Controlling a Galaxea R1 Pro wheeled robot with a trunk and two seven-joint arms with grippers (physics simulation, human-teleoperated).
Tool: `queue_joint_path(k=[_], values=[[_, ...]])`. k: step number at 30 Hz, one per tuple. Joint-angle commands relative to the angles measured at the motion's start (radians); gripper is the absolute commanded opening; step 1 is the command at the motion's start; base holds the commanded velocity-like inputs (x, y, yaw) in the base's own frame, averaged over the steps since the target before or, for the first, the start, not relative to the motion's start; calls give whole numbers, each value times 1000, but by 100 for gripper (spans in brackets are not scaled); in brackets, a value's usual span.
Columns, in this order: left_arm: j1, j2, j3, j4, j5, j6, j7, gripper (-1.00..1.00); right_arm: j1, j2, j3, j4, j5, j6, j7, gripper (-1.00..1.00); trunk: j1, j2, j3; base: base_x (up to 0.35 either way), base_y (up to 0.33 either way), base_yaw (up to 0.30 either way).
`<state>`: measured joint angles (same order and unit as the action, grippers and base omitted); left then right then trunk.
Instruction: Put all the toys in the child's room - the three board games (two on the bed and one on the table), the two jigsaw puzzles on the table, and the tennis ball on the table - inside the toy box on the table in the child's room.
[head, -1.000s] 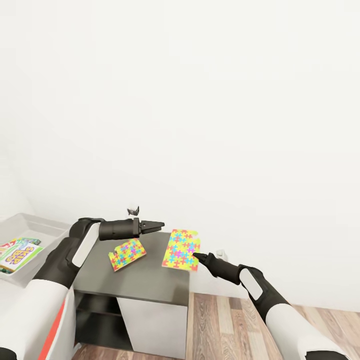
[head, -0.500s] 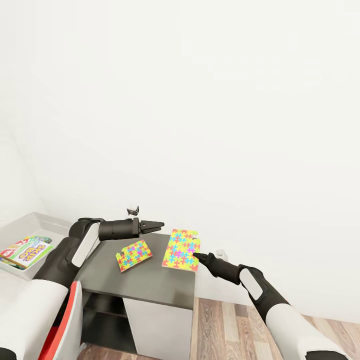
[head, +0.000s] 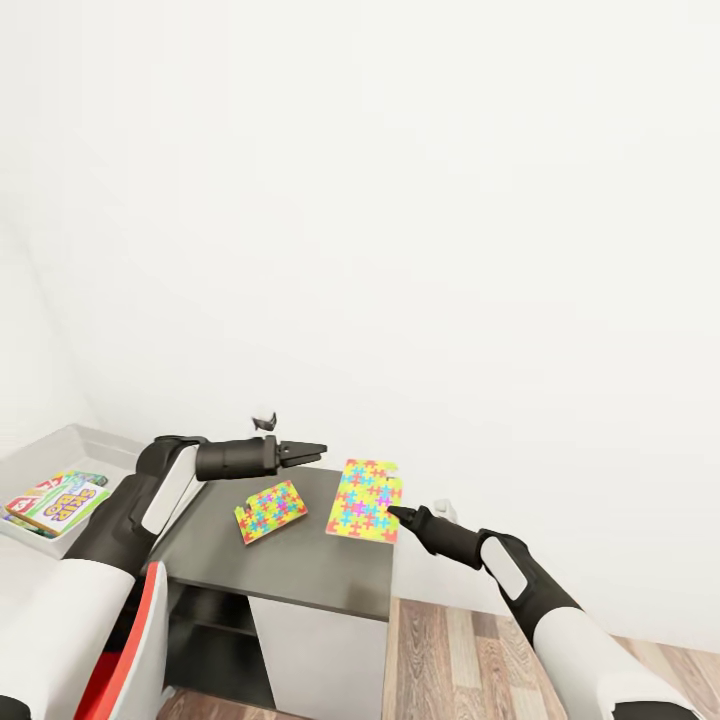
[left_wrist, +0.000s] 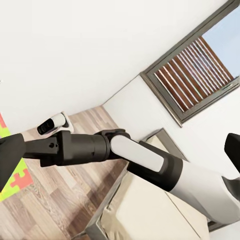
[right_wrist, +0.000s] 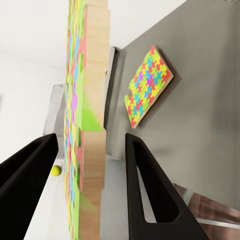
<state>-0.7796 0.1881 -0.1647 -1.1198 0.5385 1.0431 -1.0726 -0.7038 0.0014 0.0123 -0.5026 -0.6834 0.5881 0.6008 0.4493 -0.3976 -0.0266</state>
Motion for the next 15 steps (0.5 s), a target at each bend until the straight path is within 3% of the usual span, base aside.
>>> queue_joint_path(k=[1, 6, 15], values=[[-1, 1, -2, 0, 1, 4, -4, 100, -1, -1, 1, 0, -8, 6, -2, -100, 1, -2, -2, 0, 0, 0], [0, 3, 0, 0, -2, 4, -46, 100, -2, -2, 2, 0, -8, 13, -2, -100, 1, -2, -2, 0, 0, 0], [0, 4, 0, 3, -3, 4, -63, 100, 0, -1, 2, -1, -8, 6, -1, -100, 1, -2, -2, 0, 0, 0]])
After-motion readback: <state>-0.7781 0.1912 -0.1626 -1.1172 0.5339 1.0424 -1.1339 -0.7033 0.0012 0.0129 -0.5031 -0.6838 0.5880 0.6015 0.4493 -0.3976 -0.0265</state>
